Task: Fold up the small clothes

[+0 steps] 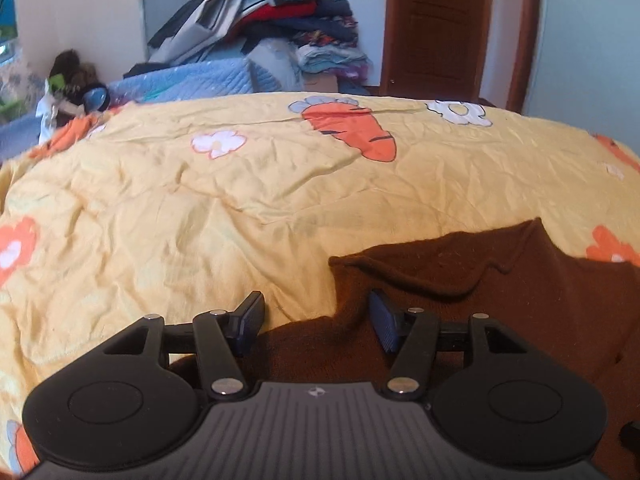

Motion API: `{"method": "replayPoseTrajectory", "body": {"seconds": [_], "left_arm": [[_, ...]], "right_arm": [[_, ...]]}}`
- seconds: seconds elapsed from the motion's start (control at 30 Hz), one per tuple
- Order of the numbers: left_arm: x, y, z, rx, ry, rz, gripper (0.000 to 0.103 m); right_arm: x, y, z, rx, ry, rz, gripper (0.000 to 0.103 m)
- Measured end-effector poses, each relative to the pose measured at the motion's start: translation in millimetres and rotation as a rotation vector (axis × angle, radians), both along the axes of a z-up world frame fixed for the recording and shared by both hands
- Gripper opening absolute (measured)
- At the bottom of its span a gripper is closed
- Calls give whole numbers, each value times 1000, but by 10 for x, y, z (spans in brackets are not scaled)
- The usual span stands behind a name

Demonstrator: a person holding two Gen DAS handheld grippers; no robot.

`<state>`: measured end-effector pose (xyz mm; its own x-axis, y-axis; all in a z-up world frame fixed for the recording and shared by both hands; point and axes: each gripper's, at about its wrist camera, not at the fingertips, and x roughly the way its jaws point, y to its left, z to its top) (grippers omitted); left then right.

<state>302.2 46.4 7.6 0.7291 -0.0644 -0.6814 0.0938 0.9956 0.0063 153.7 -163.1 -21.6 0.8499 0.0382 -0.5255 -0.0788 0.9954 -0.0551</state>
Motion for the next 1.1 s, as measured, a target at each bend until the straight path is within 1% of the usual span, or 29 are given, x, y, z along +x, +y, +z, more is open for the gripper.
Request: {"method": "replayPoseTrajectory", "body": {"seconds": [0.03, 0.07, 0.1, 0.13, 0.17, 0.2, 0.23, 0.27, 0.33, 0.4, 0.43, 0.47, 0.5, 0.53, 0.57, 0.6, 0.63, 0.67, 0.73, 0.8, 0.83, 0.87, 0.9, 0.93, 0.97, 1.0, 1.03, 1.1], "left_arm": [[-56, 13, 43, 20, -21, 13, 58], [-177, 57, 134, 35, -67, 35, 58], [-328, 132, 229, 27, -113, 58, 57], [-528, 245, 341, 4, -162, 89, 61], [-757, 384, 443, -25, -201, 127, 74], [-1000, 536, 517, -59, -237, 165, 82], [-1269, 701, 565, -95, -276, 209, 95], [-1586, 901, 599, -125, -320, 262, 99], [-2100, 1284, 581, -147, -360, 361, 99], [-2463, 1719, 516, -160, -350, 496, 99], [-2614, 2026, 457, -198, -329, 583, 99], [-2699, 2333, 395, -251, -287, 663, 99], [-2768, 2653, 336, -328, -245, 761, 99], [-2845, 2990, 257, -446, -223, 856, 99], [-2910, 3291, 168, -572, -213, 919, 98], [-2952, 3513, 95, -661, -206, 980, 98], [-3010, 3689, 32, -720, -215, 1047, 98], [-3022, 3789, 3, -747, -242, 1060, 98], [-2972, 3880, 5, -737, -261, 1075, 97], [-2897, 3948, -12, -753, -283, 1070, 94], [-2856, 3998, -28, -762, -285, 1071, 89], [-2838, 4045, -71, -765, -272, 1092, 76], [-2817, 4074, -119, -778, -250, 1117, 67], [-2795, 4114, -186, -797, -218, 1128, 45], [-2735, 4155, -220, -772, -187, 1126, 30], [-2715, 4155, -233, -749, -169, 1125, 30], [-2717, 4149, -237, -743, -170, 1127, 29], [-2700, 4158, -230, -732, -177, 1133, 15]], "right_arm": [[-3, -3, 1, 4, -1, 0, 103], [-6, -4, 2, 6, -1, 0, 103], [-3, -14, 1, 8, -2, 1, 103], [-2, -19, 2, 10, -2, 1, 103], [-3, -24, 3, 14, -3, 2, 103], [-7, -25, 5, 16, -4, 2, 103], [-11, -22, 5, 17, -4, 2, 103], [-11, -22, 6, 17, -5, 2, 103], [-9, -24, 6, 16, -4, 2, 103], [-12, -22, 5, 15, -5, 1, 103], [-11, -18, 4, 11, -4, 1, 103], [-11, -12, 3, 7, -4, 1, 103], [-2, -16, 3, 4, -3, 1, 103], [-1, -14, 2, 3, -2, 1, 103], [-1, -12, 2, 2, -2, 0, 103], [1, -10, 0, -1, -1, 0, 103], [-1, -4, -1, -3, -1, 0, 103], [-1, 0, -2, -5, -1, -2, 103], [1, 8, -4, -10, -1, -4, 103], [4, 5, -5, -11, -1, -5, 103], [5, 7, -5, -12, 0, -6, 103], [7, 7, -6, -12, 0, -6, 103], [5, 7, -6, -12, 0, -6, 103], [5, 8, -6, -12, 0, -6, 103], [5, 9, -6, -12, 0, -6, 103], [5, 8, -6, -13, 0, -6, 103], [6, 7, -6, -12, 0, -6, 103], [5, 7, -6, -12, 0, -6, 103]]}}
